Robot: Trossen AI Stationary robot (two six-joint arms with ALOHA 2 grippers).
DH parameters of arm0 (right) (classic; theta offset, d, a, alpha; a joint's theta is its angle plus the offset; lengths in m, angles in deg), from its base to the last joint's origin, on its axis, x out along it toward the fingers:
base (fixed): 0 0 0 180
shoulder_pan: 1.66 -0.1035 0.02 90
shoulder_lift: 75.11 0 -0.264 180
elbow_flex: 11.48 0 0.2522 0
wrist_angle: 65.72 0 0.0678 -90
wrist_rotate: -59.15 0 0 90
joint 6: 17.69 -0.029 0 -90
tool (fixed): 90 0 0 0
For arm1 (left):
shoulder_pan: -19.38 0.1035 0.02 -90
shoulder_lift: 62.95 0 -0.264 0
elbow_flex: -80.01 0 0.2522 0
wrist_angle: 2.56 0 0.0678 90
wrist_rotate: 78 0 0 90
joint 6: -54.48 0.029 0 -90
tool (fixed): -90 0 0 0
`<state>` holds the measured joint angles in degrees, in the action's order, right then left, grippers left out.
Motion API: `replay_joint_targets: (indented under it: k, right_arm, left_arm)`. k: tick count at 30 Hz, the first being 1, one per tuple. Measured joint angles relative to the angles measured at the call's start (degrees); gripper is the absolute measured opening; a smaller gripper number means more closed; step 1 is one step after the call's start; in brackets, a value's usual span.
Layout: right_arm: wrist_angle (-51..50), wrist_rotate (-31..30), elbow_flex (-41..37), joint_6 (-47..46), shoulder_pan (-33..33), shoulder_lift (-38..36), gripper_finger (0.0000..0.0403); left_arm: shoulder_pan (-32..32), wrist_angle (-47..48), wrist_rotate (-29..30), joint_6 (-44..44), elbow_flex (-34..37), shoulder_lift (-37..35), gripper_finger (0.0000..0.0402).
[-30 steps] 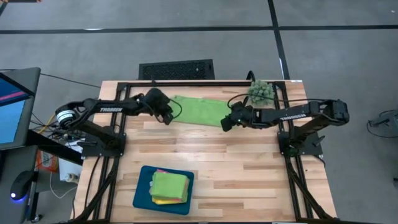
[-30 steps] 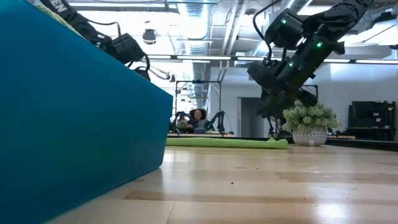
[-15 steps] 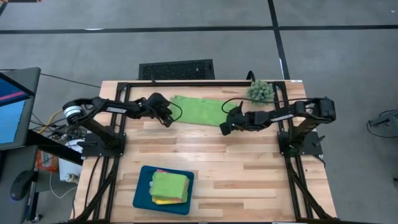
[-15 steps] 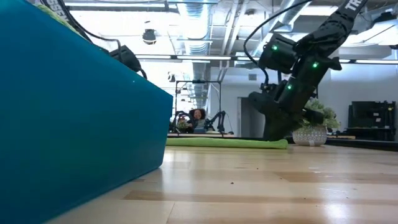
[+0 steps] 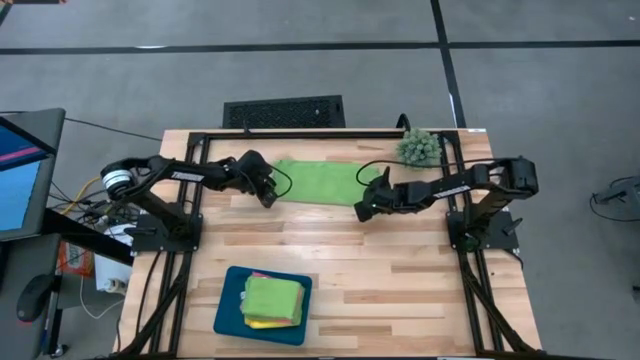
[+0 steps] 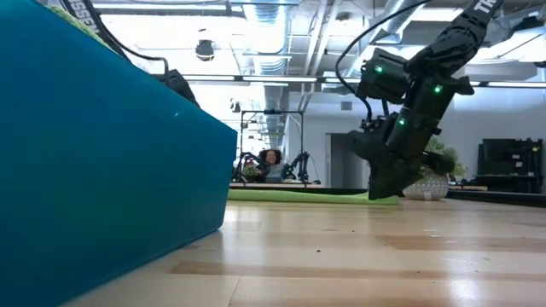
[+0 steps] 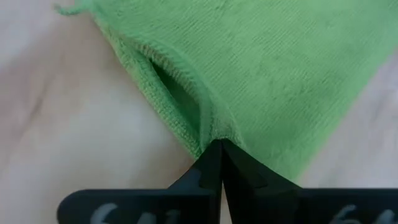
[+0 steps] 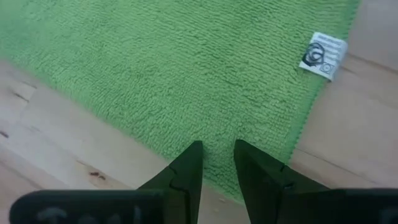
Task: Fold microfiber towels
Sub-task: Fold the green microfiber towel
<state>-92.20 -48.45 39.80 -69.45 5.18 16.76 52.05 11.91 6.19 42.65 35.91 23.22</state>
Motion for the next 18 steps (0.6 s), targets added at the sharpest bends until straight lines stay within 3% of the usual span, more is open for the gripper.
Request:
replay_joint_targets:
  k: [9, 18]
  right_arm:
    - [-0.22, -0.26, -0.02, -2.97, -3.87, 0.86, 0.012]
    - [-0.89, 2.16, -0.51, -4.36, -4.99, -2.67, 0.012]
  left_arm:
    - [-1.57, 15.23, 0.13, -5.22, 0.23, -9.18, 0.0]
    - [-3.8, 19.19, -0.13, -10.29, 0.23, -18.77, 0.0]
